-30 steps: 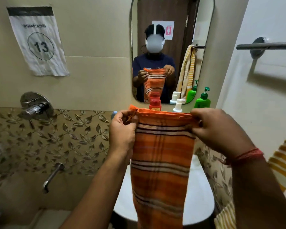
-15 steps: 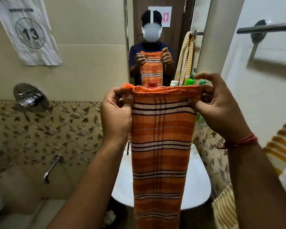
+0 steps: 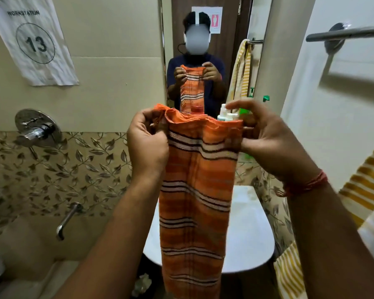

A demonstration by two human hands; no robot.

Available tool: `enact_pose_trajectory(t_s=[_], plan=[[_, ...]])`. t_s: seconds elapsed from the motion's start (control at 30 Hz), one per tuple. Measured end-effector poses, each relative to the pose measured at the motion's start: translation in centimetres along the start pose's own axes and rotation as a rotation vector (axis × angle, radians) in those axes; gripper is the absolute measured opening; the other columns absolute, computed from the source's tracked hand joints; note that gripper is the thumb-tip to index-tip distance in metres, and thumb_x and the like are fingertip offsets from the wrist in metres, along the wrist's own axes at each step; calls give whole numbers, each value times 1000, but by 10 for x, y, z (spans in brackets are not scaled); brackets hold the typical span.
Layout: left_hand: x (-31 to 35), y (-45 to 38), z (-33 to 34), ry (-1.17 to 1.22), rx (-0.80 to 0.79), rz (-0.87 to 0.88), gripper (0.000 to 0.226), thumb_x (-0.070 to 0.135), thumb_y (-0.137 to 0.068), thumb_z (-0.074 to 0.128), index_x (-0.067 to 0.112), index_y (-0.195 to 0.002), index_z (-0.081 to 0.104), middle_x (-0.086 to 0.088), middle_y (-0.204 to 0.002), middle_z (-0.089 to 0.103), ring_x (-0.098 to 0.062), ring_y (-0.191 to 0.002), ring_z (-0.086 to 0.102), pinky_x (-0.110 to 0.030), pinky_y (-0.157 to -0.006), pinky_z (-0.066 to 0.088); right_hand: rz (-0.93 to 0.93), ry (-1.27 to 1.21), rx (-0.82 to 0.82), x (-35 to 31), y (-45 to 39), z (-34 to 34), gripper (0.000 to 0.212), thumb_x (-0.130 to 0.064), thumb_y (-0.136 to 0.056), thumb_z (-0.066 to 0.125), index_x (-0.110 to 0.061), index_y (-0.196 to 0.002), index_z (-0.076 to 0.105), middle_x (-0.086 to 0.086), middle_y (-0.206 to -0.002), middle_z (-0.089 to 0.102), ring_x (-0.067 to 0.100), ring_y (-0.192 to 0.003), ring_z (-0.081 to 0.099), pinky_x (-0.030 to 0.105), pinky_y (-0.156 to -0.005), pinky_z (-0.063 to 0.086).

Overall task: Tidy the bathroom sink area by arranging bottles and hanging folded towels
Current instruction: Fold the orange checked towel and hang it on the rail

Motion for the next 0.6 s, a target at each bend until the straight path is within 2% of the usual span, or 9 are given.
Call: enact_pose_trajectory(t_s=[0.07,0.1,0.23,0.3,0.4,0.47,0.53,0.6], plan=[[-1,-1,-2,-1,-2,-18,22,8,-93,68,30,-95,65,8,-91,73,-3,-87,71,-23,-76,59,-51,213,285,-1,1,-19,46,-2,-85,69,-22,-122,51,-1,-97,69,9,-86,70,33,-75,62],[-2,0,-2,-1,-7,-17,21,9,-93,68,30,-95,65,8,-90,73,-3,-87,71,-22,-74,58,-62,245,342,-2,2,-22,44,-5,-85,70,-23,-121,50,-1,-95,68,9,-85,70,34,-76,62],[-5,-3,-7,-1,15,-52,19,10,-93,68,27,-100,66,5,-95,74,-7,-92,72,-30,-80,61,-34,37,234,4,-1,-14,45,-5,-85,71,-18,-122,49,17,-95,67,27,-88,70,45,-77,61],[-8,-5,-7,40,-19,-87,17,9,-93,67,25,-101,66,5,-96,74,-8,-93,72,-29,-80,60,-34,-26,217,3,-1,-18,45,-2,-85,70,-17,-122,50,24,-98,65,34,-92,69,51,-80,59],[-3,-4,-3,96,-83,-84,14,10,-94,65,20,-104,67,3,-100,75,-14,-98,72,-32,-80,60,26,-177,183,11,-3,-21,42,2,-86,66,-15,-121,51,16,-102,69,28,-97,71,49,-82,59],[0,-5,0,198,-132,-86,19,12,-94,64,18,-111,66,0,-107,74,-18,-103,72,-35,-82,60,68,-297,149,11,-3,-23,40,5,-87,63,-14,-120,51,8,-97,71,27,-97,71,47,-82,59],[-2,-8,3,328,-268,-102,35,20,-93,65,15,-127,59,-6,-118,70,-23,-111,69,-35,-85,58,82,-382,131,10,-6,-27,37,6,-88,60,-15,-118,52,3,-92,71,27,-94,70,44,-78,59],[-10,-1,15,335,-568,-169,57,41,-88,66,14,-136,53,-10,-126,68,-28,-118,66,-38,-89,57,100,-403,132,9,-12,-28,37,6,-89,59,-16,-118,53,2,-91,71,27,-95,69,41,-74,57]])
Point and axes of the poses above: each hand's wrist, its own y-axis away from the middle knuckle, its own z-axis out of the palm, x = y × z, the point moved 7 cm from there along -y, towards the middle knuckle
